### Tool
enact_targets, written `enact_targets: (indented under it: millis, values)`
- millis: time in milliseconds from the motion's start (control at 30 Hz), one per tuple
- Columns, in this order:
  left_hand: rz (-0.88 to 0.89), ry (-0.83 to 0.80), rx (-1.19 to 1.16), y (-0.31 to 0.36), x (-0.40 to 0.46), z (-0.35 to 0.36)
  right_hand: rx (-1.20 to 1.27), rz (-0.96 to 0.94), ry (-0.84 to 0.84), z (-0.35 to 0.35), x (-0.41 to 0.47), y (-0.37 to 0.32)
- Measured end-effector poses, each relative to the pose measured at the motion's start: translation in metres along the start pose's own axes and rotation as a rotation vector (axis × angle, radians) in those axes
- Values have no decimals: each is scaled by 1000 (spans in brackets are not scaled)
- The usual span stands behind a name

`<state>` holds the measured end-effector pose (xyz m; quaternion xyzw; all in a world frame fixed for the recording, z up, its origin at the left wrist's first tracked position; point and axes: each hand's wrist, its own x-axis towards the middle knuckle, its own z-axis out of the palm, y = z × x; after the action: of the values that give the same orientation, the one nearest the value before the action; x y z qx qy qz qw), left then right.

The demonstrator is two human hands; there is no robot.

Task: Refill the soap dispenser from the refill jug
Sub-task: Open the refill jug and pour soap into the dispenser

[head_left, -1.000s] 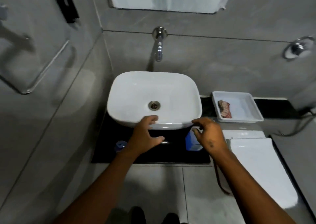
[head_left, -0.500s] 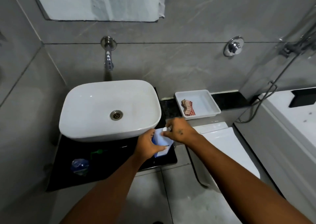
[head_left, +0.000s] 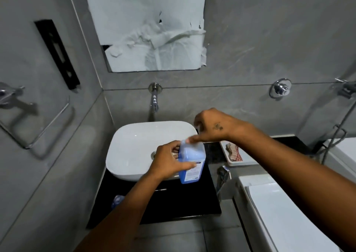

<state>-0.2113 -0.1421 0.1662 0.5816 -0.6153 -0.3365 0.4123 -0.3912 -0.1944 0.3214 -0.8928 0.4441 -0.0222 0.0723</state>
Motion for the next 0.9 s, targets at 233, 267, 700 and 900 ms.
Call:
enact_targets:
  millis: [233, 267, 700, 900]
  values:
    - [-27, -9, 21, -1, -12, -21, 118, -156, -179, -8, 7, -33]
    - [-37, -10, 11, -2, -14, -22, 110, -129, -136, -8, 9, -34]
    - [-6, 21, -8, -9, -25, -24, 42, -100, -150, 9, 12, -36]
    - [-14, 39, -22, -14, -28, -22, 255, -167, -12, 1, 6, -26]
